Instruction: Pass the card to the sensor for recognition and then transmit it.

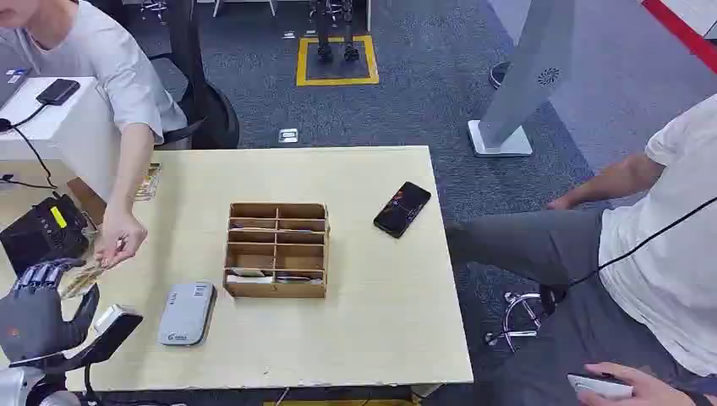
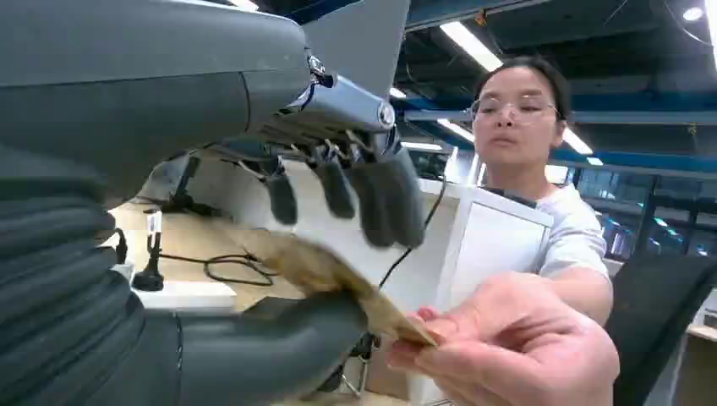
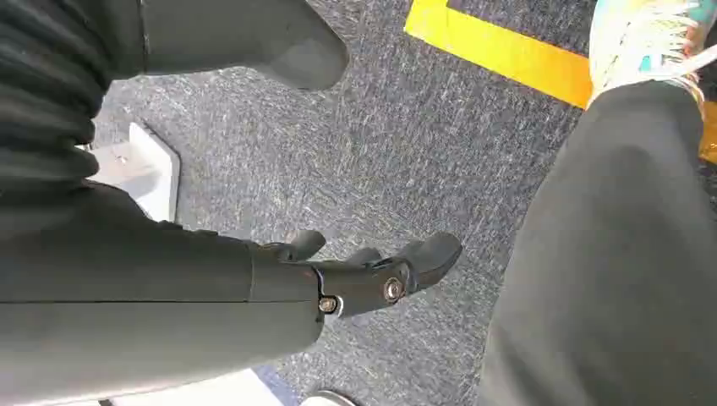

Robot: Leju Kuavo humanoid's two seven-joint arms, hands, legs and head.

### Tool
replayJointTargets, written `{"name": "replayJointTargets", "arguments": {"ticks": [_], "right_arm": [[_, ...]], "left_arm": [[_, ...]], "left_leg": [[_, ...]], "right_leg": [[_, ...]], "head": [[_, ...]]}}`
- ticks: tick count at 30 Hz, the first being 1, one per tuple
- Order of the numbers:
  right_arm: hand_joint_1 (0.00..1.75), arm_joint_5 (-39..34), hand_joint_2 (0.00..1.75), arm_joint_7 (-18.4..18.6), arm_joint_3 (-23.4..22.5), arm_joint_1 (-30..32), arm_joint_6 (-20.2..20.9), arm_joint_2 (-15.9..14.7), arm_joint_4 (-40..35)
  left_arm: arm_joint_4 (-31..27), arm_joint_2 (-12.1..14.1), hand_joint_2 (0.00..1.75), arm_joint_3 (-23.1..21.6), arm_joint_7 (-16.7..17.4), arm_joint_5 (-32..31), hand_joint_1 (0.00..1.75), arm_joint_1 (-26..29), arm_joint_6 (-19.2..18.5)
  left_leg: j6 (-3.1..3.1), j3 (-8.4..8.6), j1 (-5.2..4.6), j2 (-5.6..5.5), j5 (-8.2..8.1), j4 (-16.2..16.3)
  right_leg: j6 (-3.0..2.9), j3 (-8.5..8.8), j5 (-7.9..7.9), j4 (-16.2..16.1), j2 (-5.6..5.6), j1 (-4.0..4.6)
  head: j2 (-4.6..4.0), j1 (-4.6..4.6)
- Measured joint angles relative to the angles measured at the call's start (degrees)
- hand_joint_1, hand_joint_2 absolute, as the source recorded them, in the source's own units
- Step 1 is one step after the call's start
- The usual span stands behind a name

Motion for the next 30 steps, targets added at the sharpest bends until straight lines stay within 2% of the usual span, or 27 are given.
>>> {"name": "replayJointTargets", "arguments": {"ticks": [1,2,4,6,8,13,15,19,22,24,28,30], "right_arm": [[0.00,0.0,1.75,0.0,0.0,0.0,0.0,0.0,0.0],[0.00,0.0,1.75,0.0,0.0,0.0,0.0,0.0,0.0],[0.00,0.0,1.75,0.0,0.0,0.0,0.0,0.0,0.0],[0.00,0.0,1.75,0.0,0.0,0.0,0.0,0.0,0.0],[0.00,0.0,1.75,0.0,0.0,0.0,0.0,0.0,0.0],[0.00,0.0,1.75,-0.1,0.0,0.0,0.0,0.0,0.0],[0.00,0.0,1.75,-0.2,0.0,0.0,0.0,0.0,0.0],[0.00,0.0,1.75,-0.3,0.0,0.0,-0.1,0.0,0.0],[0.00,0.0,1.75,-0.3,0.0,0.0,-0.1,0.0,0.0],[0.00,0.0,1.75,-0.3,0.0,0.0,-0.2,0.0,0.0],[0.00,-0.4,1.75,-0.2,0.0,0.0,-0.7,0.0,0.0],[0.00,-0.5,1.75,-0.2,0.0,0.0,-0.8,0.1,0.0]], "left_arm": [[0.0,0.0,1.75,0.0,-0.2,0.1,1.47,0.0,0.0],[0.0,0.0,1.75,0.0,-0.2,0.1,1.47,0.0,0.1],[0.0,0.0,1.75,0.0,-0.2,0.3,1.68,0.0,0.2],[0.0,0.0,1.75,0.0,-0.2,0.3,1.75,0.0,0.2],[0.0,0.0,1.75,0.0,-0.2,0.3,1.69,0.0,0.2],[0.0,0.0,1.75,0.0,-0.5,0.7,1.75,0.0,0.1],[0.0,0.0,1.75,0.0,-2.0,3.1,1.75,0.1,-0.6],[-0.3,-0.4,1.75,0.0,-4.7,12.2,1.75,0.4,-3.5],[-0.6,-0.8,1.75,0.0,-5.0,13.2,1.75,0.4,-4.0],[-0.8,-1.0,1.75,0.0,-5.0,15.9,1.75,0.3,-5.9],[-1.0,-2.1,1.75,0.2,-2.4,26.1,1.75,0.1,-16.1],[-1.0,-2.6,1.75,0.3,-2.1,27.3,1.75,-0.1,-17.2]], "left_leg": [[0.00,0.00,0.00,0.00,0.00,0.0],[0.00,0.00,0.00,0.00,0.00,0.0],[0.00,0.00,0.00,0.00,0.00,0.0],[0.00,0.00,0.00,0.00,0.00,0.0],[0.00,0.00,0.00,0.00,0.00,0.0],[0.00,0.00,0.00,0.00,0.00,0.0],[0.00,0.00,0.00,0.00,0.00,0.0],[0.00,0.00,0.00,-0.01,0.00,0.0],[0.00,0.00,0.00,-0.02,0.00,0.0],[0.00,0.01,-0.01,-0.02,0.00,0.0],[0.01,0.02,-0.01,-0.02,0.01,0.0],[0.01,0.02,-0.01,-0.01,0.01,0.0]], "right_leg": [[0.00,0.00,0.00,0.0,0.00,0.00],[0.00,0.00,0.00,0.0,0.00,0.00],[0.00,0.00,0.00,0.0,0.00,0.00],[0.00,0.00,0.00,0.0,0.00,0.00],[0.00,0.00,0.00,0.0,0.00,0.00],[0.00,0.00,0.00,0.0,0.00,0.00],[0.00,0.00,0.00,0.0,0.00,0.00],[0.00,0.00,0.00,0.0,0.00,0.00],[0.00,0.01,0.00,0.0,0.00,-0.01],[0.01,0.01,0.00,0.0,0.00,-0.01],[0.01,0.01,0.01,0.0,0.00,-0.01],[0.01,0.01,0.01,0.0,0.00,-0.01]], "head": [[0.00,0.00],[0.00,0.00],[0.00,0.00],[0.00,0.00],[0.00,0.00],[0.00,0.00],[0.00,0.00],[0.00,0.00],[0.00,0.00],[0.00,0.00],[0.00,0.00],[0.00,0.00]]}}
